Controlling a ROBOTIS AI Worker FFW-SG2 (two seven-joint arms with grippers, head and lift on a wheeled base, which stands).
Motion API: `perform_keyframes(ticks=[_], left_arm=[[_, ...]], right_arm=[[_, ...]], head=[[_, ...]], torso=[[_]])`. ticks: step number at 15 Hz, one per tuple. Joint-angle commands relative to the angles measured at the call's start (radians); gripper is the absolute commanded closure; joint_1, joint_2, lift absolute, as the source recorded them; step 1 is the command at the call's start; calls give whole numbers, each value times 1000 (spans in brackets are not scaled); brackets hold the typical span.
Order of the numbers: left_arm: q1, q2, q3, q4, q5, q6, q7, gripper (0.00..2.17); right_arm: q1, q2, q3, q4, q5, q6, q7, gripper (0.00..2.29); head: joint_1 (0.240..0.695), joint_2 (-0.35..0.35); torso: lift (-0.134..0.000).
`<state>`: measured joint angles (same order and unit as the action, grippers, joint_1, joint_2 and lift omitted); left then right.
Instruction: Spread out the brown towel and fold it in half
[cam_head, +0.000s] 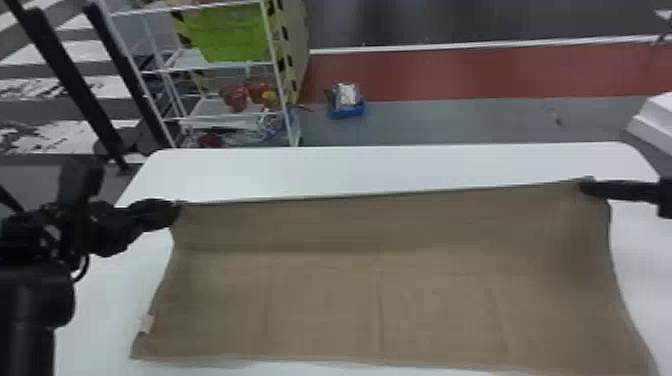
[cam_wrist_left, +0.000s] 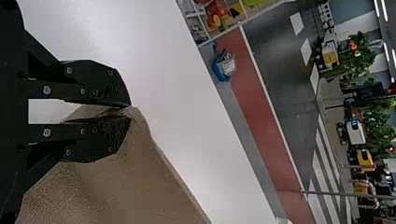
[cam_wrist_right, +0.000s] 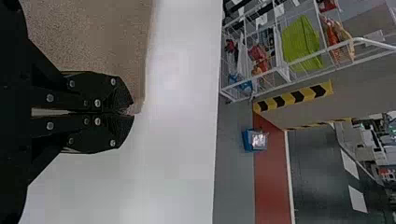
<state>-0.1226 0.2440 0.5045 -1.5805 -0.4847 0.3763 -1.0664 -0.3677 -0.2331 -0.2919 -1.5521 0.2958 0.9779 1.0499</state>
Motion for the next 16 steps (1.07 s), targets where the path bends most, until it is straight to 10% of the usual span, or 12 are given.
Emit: perform_keyframes(ticks=[1,16], left_arm=[[12,-6,2,-19,0,0,-1,991],[305,-92,94,-292,103,-131,-52,991]], right_arm=[[-7,-12,-20,4,-1,0,-1,1109],[418,-26,-21,-378,-89,18,111,1109]], head=[[695,112],[695,144]], torso=[[-134],[-134]])
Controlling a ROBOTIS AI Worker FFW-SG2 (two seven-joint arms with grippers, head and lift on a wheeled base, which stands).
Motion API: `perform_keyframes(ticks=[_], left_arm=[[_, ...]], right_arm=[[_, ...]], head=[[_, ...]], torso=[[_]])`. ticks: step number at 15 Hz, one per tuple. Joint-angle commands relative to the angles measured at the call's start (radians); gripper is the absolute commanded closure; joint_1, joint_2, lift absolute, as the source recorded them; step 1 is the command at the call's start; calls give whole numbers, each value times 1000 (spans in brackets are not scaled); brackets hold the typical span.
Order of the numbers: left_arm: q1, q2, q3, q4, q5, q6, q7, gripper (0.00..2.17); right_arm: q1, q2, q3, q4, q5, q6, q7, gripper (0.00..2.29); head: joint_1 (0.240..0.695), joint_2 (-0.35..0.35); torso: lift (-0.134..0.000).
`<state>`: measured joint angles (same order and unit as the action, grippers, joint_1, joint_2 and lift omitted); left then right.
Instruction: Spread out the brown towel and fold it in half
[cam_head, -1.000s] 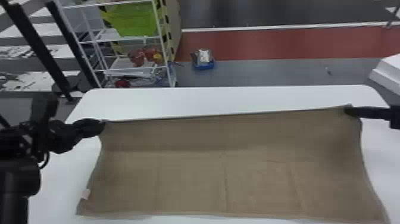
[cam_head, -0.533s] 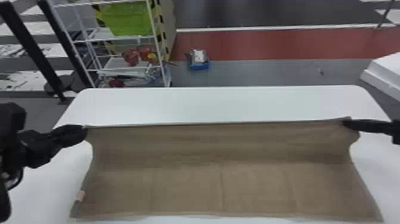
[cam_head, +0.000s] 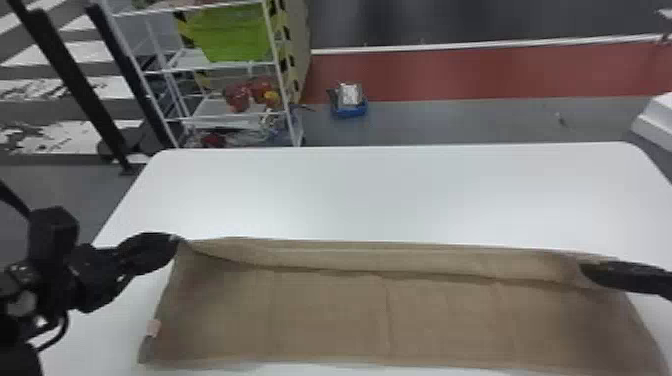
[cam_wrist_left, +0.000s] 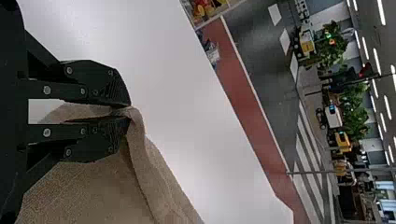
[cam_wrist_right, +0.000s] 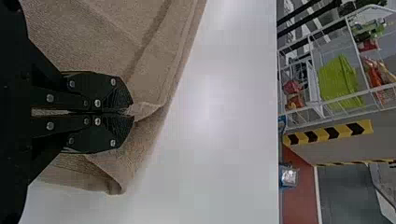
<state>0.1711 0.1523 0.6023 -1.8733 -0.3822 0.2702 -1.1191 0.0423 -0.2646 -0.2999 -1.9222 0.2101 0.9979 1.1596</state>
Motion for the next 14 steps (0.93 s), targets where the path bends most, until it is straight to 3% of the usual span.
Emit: perform_keyframes(ticks=[1,3,8,12,14], left_arm=[[11,0,4,-4,0,-29,-5,991],[33,0,39,-24,11,-93,-25,991],[116,-2,86,-17,71,-249,-28,991],[133,3,86,10,54,-348,-53,991],[133,0,116,-26,63,-348,-70,991]], right_arm=[[-4,2,-25,-8,-6,8,2,1109],[-13,-4,-73,-24,-23,26,14,1109],[27,-7,-94,-18,-38,-11,29,1109],[76,-5,-74,-12,-26,-130,68,1109],[59,-4,-111,-32,-55,-72,88,1109]], head=[[695,144],[695,135],[695,121],[695,121],[695,132]], torso=[[-134],[-134],[-134],[-134],[-134]])
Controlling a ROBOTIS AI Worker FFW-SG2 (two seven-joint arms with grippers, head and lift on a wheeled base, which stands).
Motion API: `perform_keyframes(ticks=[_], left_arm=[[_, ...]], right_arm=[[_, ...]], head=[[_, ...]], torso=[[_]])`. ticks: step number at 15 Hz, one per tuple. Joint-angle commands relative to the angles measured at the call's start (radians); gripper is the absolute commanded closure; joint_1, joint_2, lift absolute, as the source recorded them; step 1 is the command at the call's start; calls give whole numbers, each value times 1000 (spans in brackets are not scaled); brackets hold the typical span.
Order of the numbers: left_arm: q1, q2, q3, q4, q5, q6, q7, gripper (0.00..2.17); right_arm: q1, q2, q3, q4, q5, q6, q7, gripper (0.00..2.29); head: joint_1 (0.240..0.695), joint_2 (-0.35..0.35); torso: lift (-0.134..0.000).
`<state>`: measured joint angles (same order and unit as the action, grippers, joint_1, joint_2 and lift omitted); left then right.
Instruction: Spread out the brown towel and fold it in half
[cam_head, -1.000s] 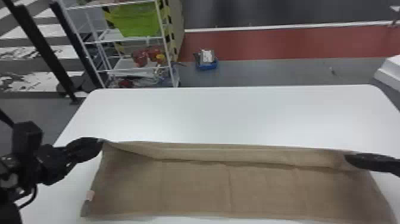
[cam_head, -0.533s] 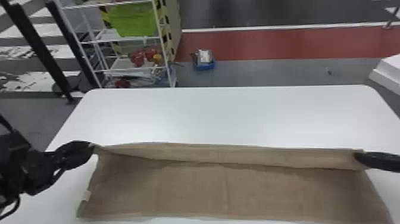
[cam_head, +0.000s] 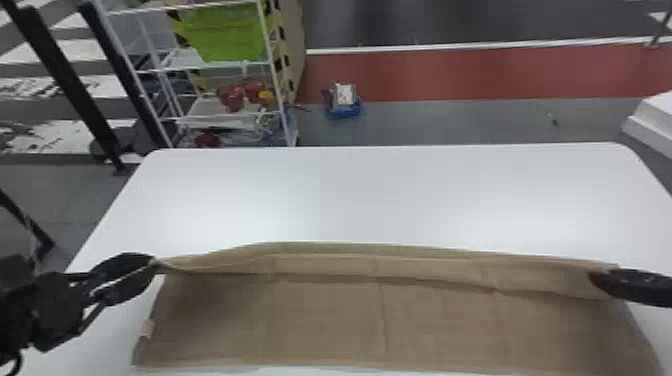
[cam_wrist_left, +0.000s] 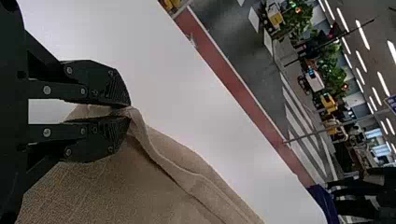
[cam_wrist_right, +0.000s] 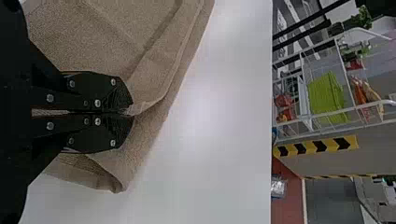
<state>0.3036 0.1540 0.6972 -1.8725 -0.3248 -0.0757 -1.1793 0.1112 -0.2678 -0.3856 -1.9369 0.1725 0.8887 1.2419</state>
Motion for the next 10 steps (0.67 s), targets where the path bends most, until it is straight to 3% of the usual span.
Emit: perform_keyframes(ticks=[1,3,5,10], left_arm=[[8,-5,39,-51,18,-2,-22,991],[51,-5,47,-66,23,-20,-26,991],[78,-5,36,-31,15,-106,-28,988],[81,-4,25,-30,-3,-109,-23,988]], right_arm=[[-10,-1,-47,-53,-33,56,21,1109],[31,-5,-73,-80,-71,71,57,1109],[97,-4,-58,-76,-65,-27,63,1109],[64,-5,-36,-42,-39,-46,80,1109]], head=[[695,136],[695,136],[695,144],[695,152]], torso=[[-134],[-134],[-134],[-134]])
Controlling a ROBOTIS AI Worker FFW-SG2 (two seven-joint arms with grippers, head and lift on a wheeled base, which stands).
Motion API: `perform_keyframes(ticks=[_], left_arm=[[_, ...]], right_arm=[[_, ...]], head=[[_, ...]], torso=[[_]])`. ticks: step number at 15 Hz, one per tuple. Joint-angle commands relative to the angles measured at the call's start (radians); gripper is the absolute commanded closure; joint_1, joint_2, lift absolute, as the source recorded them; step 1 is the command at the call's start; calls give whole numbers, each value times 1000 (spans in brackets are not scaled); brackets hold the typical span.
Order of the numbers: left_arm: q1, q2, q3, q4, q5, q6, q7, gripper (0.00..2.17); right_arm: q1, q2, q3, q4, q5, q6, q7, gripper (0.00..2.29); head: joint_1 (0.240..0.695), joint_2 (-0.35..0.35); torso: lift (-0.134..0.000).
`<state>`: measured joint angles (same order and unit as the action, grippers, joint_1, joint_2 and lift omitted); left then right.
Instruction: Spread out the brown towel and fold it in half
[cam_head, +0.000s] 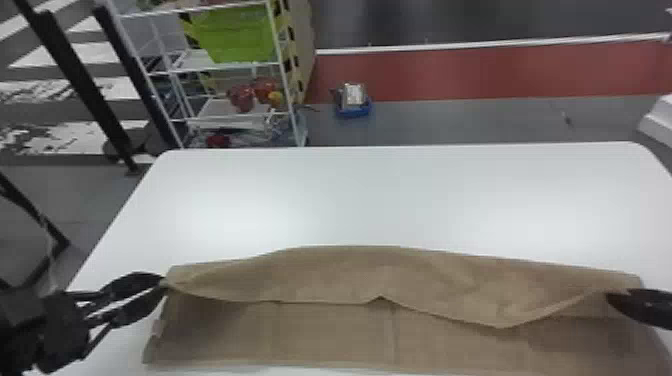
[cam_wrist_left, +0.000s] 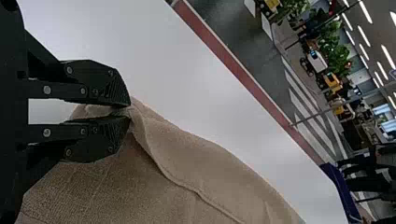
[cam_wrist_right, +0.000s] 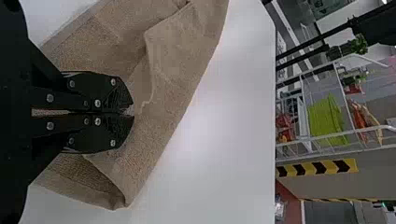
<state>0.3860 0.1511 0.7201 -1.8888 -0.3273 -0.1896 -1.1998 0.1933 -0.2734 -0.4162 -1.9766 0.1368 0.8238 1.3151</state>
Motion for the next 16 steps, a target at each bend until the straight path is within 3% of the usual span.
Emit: perform_keyframes(ticks=[1,5,10,13,16], left_arm=[[2,-10,18,-36,4,11,-15,988],[60,-19,52,-56,22,-10,-26,988],[45,-18,13,-35,-21,-26,-23,991],[48,-31,82,-98,24,-17,-47,988],[87,-35,134,-108,73,-26,-57,991]], right_arm=[[-21,-1,-26,-25,-17,41,21,1109],[28,-23,-92,-44,-65,22,52,1109],[21,-21,-53,39,-36,-64,52,1109],[2,-23,-138,-39,-100,53,52,1109],[32,-32,-197,-51,-134,59,52,1109]], head=[[695,152],[695,150],[695,127],[695,123],[695,116]], torso=[[-134],[-134],[-134],[-134],[-134]])
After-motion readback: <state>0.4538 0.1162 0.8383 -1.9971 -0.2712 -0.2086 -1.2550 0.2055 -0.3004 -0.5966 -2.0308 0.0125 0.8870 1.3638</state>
